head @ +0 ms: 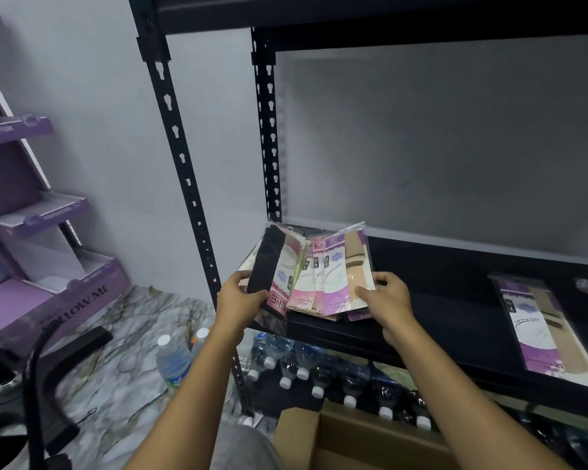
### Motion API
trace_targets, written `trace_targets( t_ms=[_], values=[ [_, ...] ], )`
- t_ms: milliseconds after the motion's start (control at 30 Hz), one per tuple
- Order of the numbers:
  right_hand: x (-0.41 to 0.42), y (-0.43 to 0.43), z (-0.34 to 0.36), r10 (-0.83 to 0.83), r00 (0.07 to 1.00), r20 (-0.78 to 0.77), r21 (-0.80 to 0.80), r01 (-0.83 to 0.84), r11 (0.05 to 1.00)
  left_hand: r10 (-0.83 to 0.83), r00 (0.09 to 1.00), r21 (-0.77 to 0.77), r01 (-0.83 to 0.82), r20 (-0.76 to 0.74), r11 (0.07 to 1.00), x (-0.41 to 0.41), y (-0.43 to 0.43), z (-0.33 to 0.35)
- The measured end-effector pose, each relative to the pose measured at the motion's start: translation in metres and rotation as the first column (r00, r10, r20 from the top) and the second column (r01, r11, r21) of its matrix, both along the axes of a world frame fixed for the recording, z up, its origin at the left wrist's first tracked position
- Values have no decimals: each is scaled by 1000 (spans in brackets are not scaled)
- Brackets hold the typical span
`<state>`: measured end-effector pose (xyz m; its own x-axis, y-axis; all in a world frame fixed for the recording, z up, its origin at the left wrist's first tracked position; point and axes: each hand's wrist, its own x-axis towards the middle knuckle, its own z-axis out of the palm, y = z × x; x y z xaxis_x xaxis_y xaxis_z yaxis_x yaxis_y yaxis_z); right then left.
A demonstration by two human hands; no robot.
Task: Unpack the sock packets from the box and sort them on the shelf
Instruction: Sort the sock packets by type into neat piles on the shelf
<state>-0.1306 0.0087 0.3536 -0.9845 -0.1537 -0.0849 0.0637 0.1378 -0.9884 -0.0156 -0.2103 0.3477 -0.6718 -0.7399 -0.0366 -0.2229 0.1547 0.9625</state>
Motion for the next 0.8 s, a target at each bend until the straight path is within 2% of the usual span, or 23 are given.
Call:
trace_targets(
  t_ms=[300,633,800],
  values=[
    [6,13,2,-6,1000,-15,-43,5,999,39,986,142,-16,-161,990,13,5,-12],
    [18,43,12,-48,993,-108,-131,33,991,58,957,138,-19,-285,990,22,6,-4],
    [27,66,18,-68,984,-162,-177,39,983,33,921,221,58,-388,974,26,29,6]
  ],
)
